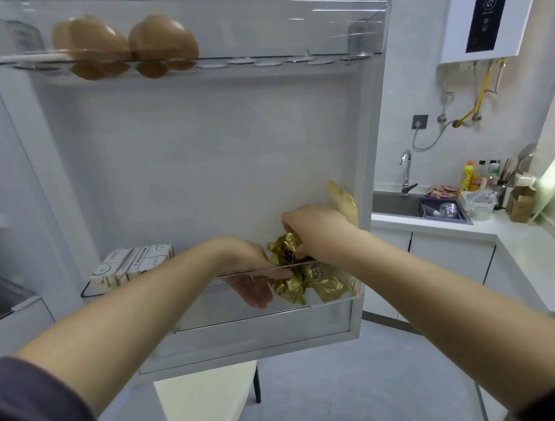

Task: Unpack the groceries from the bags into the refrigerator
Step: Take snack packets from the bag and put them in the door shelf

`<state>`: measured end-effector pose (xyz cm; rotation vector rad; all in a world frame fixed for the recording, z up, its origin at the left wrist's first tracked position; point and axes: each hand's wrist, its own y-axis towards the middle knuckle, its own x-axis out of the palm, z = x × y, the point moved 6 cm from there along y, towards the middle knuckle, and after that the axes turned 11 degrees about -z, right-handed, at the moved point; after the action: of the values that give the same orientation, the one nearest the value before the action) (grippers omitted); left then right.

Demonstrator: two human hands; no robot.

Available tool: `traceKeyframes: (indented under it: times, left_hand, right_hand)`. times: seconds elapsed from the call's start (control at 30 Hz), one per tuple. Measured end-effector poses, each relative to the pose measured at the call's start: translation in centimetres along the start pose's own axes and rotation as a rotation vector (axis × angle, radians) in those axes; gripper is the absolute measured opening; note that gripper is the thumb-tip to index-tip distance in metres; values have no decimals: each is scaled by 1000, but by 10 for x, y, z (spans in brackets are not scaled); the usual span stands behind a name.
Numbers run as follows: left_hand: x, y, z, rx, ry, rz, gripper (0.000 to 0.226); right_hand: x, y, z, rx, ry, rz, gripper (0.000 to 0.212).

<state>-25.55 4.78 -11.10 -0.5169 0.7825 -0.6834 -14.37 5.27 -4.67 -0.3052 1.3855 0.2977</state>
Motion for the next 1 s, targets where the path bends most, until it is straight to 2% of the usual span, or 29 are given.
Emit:
traceKeyframes:
  times: [0.13,0.3,0.4,0.53,0.7,0.87,1.0]
  left_hand:
    - [-10,-11,-5,-77,144,68,58]
    - [-21,-27,2,-55,291,170,54]
    - [-24,-33,10,6,333,238,45]
    - [-27,-44,20,67,412,337,50]
    - [-24,-49,35,152,449,437,53]
    - [-22,-48,46,129,529,540,56]
    - [-19,-61,56,145,542,668,51]
  right_hand:
    - [-7,-10,5,0,-6,22,52]
    - [-23,-25,5,-19,-180,279,36]
    - [-29,-31,5,-46,-282,361,32]
    - [-32,-38,10,-11,-334,367,25]
    - [-27,-45,28,84,-303,253,23]
    - [-23,-47,30,68,-284,216,24]
    - [-32,-54,28,37,-287,266,28]
